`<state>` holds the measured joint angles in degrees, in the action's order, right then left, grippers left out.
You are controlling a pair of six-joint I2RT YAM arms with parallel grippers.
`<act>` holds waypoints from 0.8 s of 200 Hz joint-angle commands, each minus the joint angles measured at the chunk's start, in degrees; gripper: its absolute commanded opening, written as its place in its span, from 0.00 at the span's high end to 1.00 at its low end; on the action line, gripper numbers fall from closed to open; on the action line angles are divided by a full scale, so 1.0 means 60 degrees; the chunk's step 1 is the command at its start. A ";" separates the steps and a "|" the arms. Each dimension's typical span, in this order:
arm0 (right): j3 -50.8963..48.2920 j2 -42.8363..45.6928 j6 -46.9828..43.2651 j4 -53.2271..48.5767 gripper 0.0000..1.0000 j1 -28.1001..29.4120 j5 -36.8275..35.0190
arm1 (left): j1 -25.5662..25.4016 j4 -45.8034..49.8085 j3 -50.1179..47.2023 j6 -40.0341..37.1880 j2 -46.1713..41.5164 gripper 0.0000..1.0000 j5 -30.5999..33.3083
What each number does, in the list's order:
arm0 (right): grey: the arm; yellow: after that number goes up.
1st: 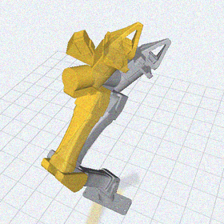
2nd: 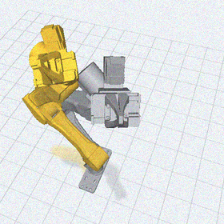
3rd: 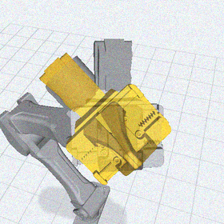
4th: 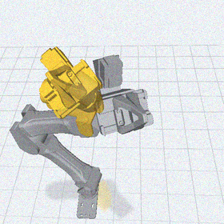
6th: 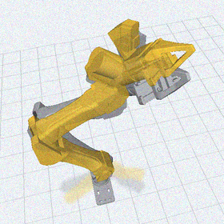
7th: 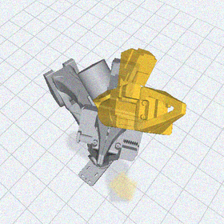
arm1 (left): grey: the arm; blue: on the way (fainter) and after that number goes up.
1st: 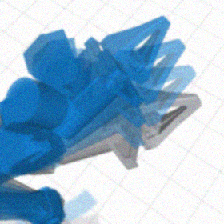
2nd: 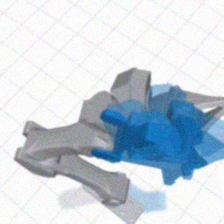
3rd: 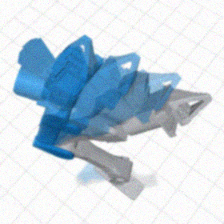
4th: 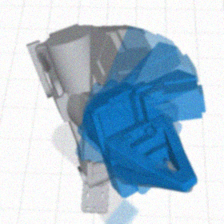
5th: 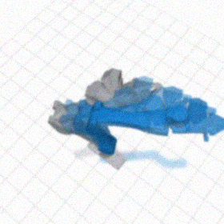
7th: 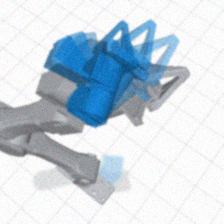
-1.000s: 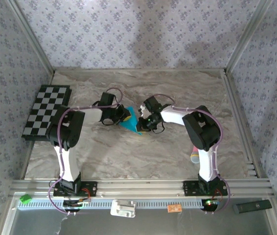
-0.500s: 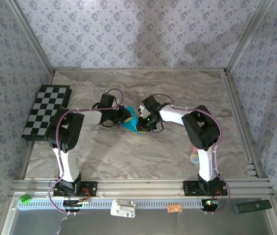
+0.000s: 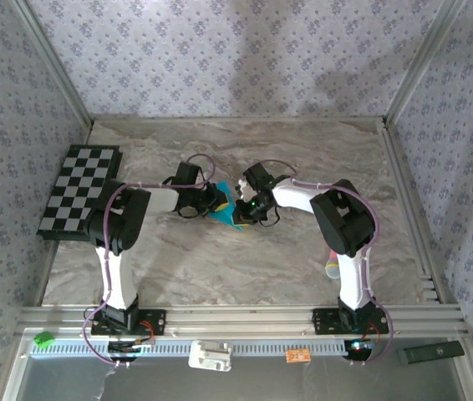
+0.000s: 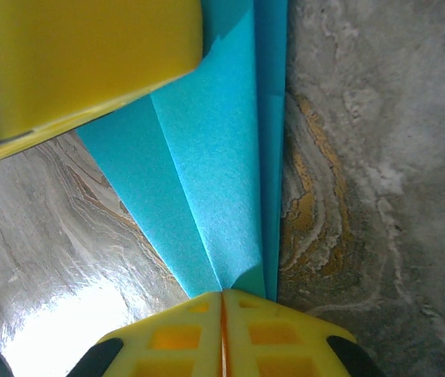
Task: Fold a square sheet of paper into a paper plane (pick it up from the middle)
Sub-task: Fourth fold the wing at the center of the table.
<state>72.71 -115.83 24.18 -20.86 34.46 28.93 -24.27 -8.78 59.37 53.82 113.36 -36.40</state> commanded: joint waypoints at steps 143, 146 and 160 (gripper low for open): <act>-0.1351 0.0308 -0.0423 -0.0992 0.90 -0.0060 -0.0149 | 0.0076 0.2191 0.0358 -0.0372 0.0599 0.92 0.1225; -0.1395 0.0330 -0.0434 -0.0994 0.90 -0.0059 -0.0117 | 0.0076 0.2196 0.0365 -0.0352 0.0603 0.92 0.1243; -0.1647 0.0483 -0.0471 -0.1004 0.89 -0.0056 -0.0030 | 0.0076 0.2248 0.0387 -0.0343 0.0669 0.92 0.1264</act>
<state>67.70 -113.06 23.03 -17.06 34.28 29.85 -24.67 -1.48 61.89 52.95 113.82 -34.39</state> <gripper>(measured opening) 0.104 0.081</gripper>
